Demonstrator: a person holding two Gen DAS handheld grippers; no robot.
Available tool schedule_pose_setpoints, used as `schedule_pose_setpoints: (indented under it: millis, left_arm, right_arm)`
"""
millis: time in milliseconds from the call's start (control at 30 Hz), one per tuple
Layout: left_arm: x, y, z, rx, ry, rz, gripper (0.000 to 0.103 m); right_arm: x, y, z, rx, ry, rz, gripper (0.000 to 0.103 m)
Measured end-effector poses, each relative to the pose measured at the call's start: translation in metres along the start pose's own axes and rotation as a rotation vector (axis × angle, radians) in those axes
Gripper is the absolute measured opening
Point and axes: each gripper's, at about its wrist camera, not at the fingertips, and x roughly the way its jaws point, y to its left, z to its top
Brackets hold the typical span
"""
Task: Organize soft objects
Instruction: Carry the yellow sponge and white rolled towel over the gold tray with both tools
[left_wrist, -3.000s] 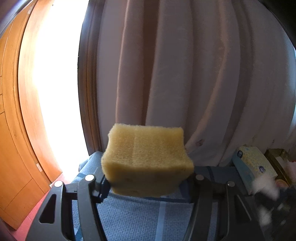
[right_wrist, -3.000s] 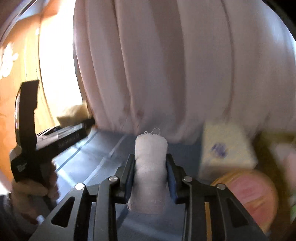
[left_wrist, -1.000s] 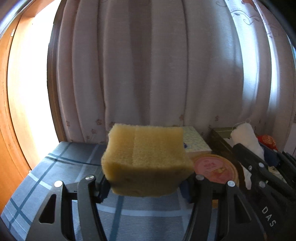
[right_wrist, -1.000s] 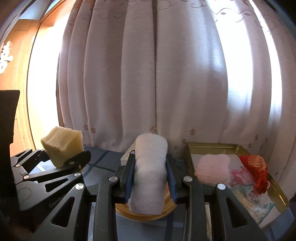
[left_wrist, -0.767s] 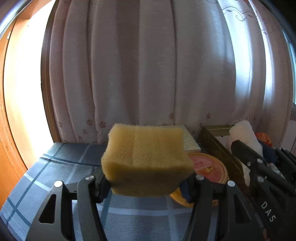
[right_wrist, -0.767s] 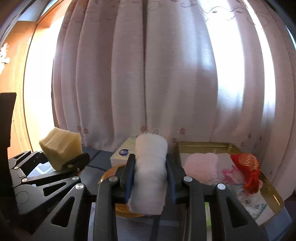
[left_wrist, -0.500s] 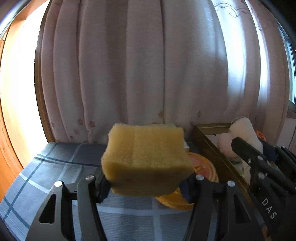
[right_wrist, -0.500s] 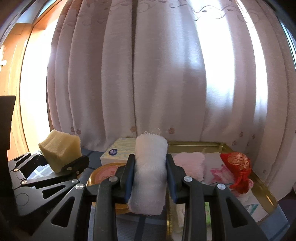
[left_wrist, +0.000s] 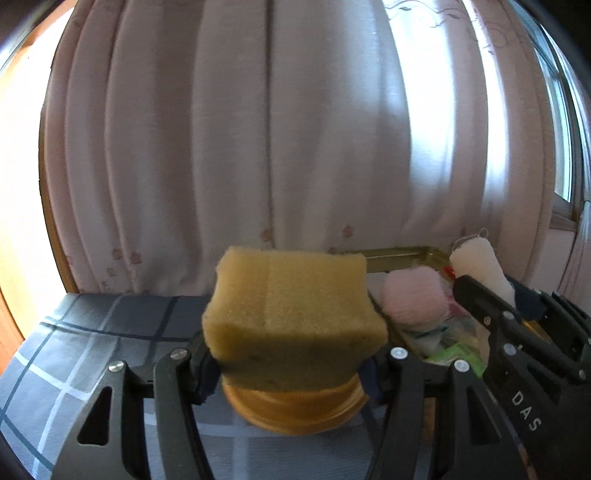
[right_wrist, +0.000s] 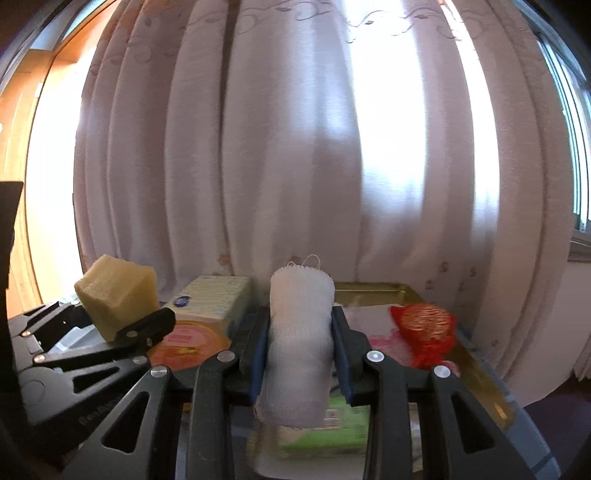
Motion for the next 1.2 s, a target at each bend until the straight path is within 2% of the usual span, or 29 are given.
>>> schedule_pose_setpoints:
  millis: [367,600,867,1200]
  left_arm:
    - [0.006,-0.043,0.016,0.038,-0.012,-0.090,0.060]
    - [0.013,-0.073,0.022,0.056,-0.001,-0.155,0.060]
    - [0.023,-0.105,0.023,0.077,0.025,-0.204,0.060]
    - [0.037,-0.126,0.021,0.094,0.074,-0.198,0.060]
  right_arm:
    - [-0.004,-0.058,0.000,-0.013,0.004,-0.131,0.035]
    - [-0.003,-0.097,0.010,0.013,0.020,-0.177,0.035]
    - [0.014,-0.120,0.011,0.039,0.106,-0.157,0.035]
    - [0.046,-0.125,0.029,0.005,0.182,-0.124,0.035]
